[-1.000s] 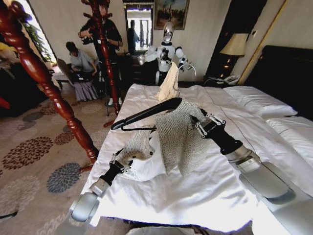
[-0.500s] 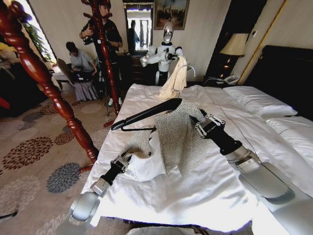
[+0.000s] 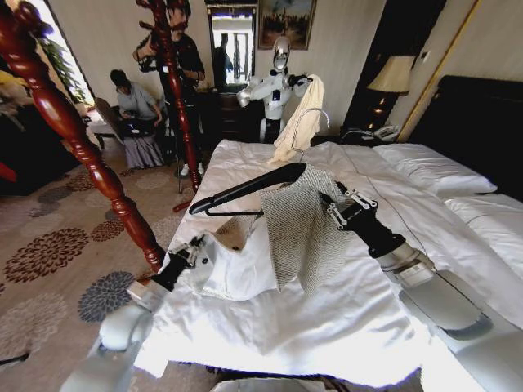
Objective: Pick up the clothes from the bed and hang them on the clothes hanger.
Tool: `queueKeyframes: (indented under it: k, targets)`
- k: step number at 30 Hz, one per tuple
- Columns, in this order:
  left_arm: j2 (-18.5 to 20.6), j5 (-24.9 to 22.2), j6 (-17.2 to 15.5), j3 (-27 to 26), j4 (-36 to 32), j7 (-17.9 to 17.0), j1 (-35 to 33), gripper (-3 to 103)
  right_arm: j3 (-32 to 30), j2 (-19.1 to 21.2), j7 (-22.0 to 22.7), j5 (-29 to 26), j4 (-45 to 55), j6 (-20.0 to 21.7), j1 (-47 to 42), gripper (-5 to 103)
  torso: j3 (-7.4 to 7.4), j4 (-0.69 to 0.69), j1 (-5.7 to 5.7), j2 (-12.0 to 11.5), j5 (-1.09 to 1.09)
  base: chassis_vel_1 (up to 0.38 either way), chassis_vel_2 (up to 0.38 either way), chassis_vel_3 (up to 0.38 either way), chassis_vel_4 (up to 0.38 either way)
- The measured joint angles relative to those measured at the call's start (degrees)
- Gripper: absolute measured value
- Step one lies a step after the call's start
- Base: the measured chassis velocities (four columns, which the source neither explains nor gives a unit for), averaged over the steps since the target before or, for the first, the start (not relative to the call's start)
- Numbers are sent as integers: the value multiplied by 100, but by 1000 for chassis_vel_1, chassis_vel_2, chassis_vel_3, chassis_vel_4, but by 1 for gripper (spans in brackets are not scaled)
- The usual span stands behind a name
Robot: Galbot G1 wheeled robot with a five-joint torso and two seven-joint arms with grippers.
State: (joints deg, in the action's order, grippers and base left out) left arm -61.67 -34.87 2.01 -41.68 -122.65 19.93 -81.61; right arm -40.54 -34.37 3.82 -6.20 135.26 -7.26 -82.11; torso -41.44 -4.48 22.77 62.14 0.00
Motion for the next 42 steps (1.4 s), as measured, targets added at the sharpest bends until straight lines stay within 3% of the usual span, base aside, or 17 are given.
queueKeyframes:
  k: [2, 3, 6, 12, 16, 19, 20, 25, 30, 36, 42]
  targets:
    - [31, -134, -29, -58, -22, 6, 11, 3, 11, -2, 1, -6, -4, 5, 1, 24, 0, 0, 0, 0, 0, 0, 0, 0, 0]
    - [140, -645, -157, -282, -115, 25, 47, 3, 52, -11, 3, -27, -16, 16, 3, 24, 0, 0, 0, 0, 1, 0, 0, 0, 0]
    - [279, -1385, -355, -525, -300, 1, 74, 3, 112, -22, -1, -41, -17, 11, 5, 24, 0, 0, 0, 0, 0, 0, 0, 0, 0]
    - [381, -1921, -527, -681, -504, -147, 119, 3, 171, -22, -62, -41, -25, -26, 3, 24, 0, 0, 0, 0, 0, 0, 0, 0, 0]
    - [450, -2390, -635, -821, -657, -487, 198, 3, 207, -38, -139, -18, -40, -92, -24, 24, 0, 0, 0, 0, 0, 0, 0, 0, 0]
    - [516, -2852, -682, -970, -796, -726, 240, 3, 231, -55, -172, 31, -52, -121, -49, 24, 0, 0, 0, 0, -1, 0, 0, 0, 0]
    - [574, -3199, -721, -1104, -936, -850, 249, 3, 258, -70, -177, 97, -76, -124, -69, 24, 0, 0, 0, 0, 0, 0, 0, 0, 0]
    - [747, -3881, -827, -1472, -1403, -950, 158, 3, 356, -114, -168, 374, -222, -115, -106, 24, 0, 0, 0, 0, 1, 0, 0, 0, 0]
    - [814, -4241, -923, -1778, -1833, -889, 18, 3, 446, -161, -116, 529, -351, 14, -112, 24, 0, 0, 0, 0, 1, 0, 0, 0, 0]
    - [827, -4354, -1013, -1915, -2093, -733, -136, 3, 523, -206, -53, 610, -449, 118, -124, 24, 0, 0, 0, 0, 2, 0, 0, 0, 0]
    - [723, -3853, -1098, -1527, -2100, -381, -494, 3, 657, -259, 180, 444, -425, 351, -126, 24, 0, 0, 0, 0, 1, 0, 0, 0, 0]
